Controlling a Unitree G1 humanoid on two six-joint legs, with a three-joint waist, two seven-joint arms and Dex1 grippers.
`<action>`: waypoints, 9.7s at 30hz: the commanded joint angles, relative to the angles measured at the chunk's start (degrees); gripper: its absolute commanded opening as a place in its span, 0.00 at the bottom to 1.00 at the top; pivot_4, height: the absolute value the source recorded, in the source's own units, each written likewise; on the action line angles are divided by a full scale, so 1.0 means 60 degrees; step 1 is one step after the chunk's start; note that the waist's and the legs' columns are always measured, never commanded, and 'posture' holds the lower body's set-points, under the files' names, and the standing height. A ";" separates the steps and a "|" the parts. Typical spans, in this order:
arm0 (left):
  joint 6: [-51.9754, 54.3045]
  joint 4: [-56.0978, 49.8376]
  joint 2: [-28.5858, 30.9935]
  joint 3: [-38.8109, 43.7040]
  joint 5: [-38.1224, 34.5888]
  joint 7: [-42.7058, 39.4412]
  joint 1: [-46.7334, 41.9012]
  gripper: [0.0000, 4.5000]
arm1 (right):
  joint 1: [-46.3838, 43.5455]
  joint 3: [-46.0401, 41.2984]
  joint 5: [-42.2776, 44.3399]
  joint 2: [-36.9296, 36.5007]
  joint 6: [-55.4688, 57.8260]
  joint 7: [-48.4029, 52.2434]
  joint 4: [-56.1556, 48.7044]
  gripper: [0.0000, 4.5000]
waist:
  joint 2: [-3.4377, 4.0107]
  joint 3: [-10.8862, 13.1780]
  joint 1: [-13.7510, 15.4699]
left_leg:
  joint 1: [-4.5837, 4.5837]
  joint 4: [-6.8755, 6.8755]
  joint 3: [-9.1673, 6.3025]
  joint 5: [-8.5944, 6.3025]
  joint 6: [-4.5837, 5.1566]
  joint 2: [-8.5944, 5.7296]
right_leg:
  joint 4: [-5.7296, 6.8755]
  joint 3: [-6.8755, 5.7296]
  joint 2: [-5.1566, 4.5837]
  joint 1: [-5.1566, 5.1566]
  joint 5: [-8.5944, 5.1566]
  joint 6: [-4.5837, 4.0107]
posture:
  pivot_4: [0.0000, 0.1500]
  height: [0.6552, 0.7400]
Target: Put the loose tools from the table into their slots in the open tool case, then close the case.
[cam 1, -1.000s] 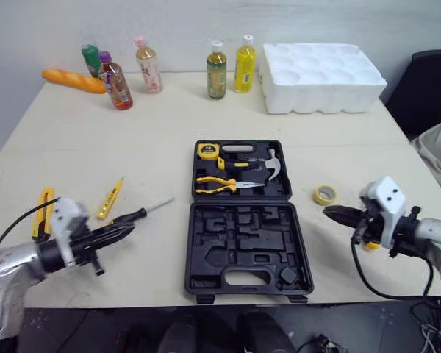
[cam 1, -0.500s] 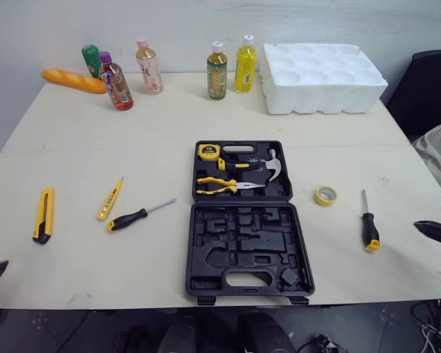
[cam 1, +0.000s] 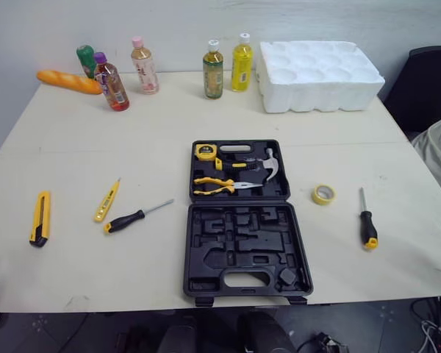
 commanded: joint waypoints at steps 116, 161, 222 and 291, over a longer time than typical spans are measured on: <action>0.0479 -0.3100 -0.4972 -1.0892 0.1890 -0.1811 -1.0142 0.23 | -0.0043 0.3791 0.3568 0.2491 0.3451 -0.2835 -1.0702 1.00 | -0.0062 0.0038 0.0393 | -0.0223 0.0257 -0.0020 0.0049 -0.0078 0.0011 | 0.0178 -0.0023 0.0041 -0.0157 0.0009 0.0019 | 1.00 1.00; 0.2166 -0.5656 -0.3278 -0.7388 0.0124 -0.0470 -0.6313 0.69 | 0.1332 0.1545 0.3783 0.2283 0.3625 -0.2646 -0.9820 1.00 | -0.0114 -0.0130 0.0316 | -0.0035 0.0088 -0.0030 0.0078 -0.0114 0.0024 | 0.0049 -0.0026 0.0042 -0.0009 0.0017 0.0031 | 1.00 1.00; 0.3739 -0.7224 -0.2117 -0.8940 -0.3118 -0.2142 -0.9327 0.99 | 0.1767 0.0541 0.2031 0.6069 0.6799 -0.9036 -1.1157 1.00 | -0.0017 -0.0070 0.0028 | -0.0039 0.0011 -0.0007 0.0098 -0.0122 0.0024 | 0.0014 -0.0025 0.0029 -0.0003 0.0023 0.0009 | 1.00 1.00; 0.1037 -0.6555 -0.1674 -0.9341 0.0126 -0.1748 -0.7088 1.00 | -0.7604 1.0944 -0.0701 0.1537 0.4720 0.0957 -0.7064 0.22 | -0.0025 0.0039 0.0069 | -0.0233 0.0142 -0.0024 0.0106 -0.0106 0.0030 | 0.0086 -0.0036 0.0024 -0.0181 0.0026 0.0011 | 1.00 1.00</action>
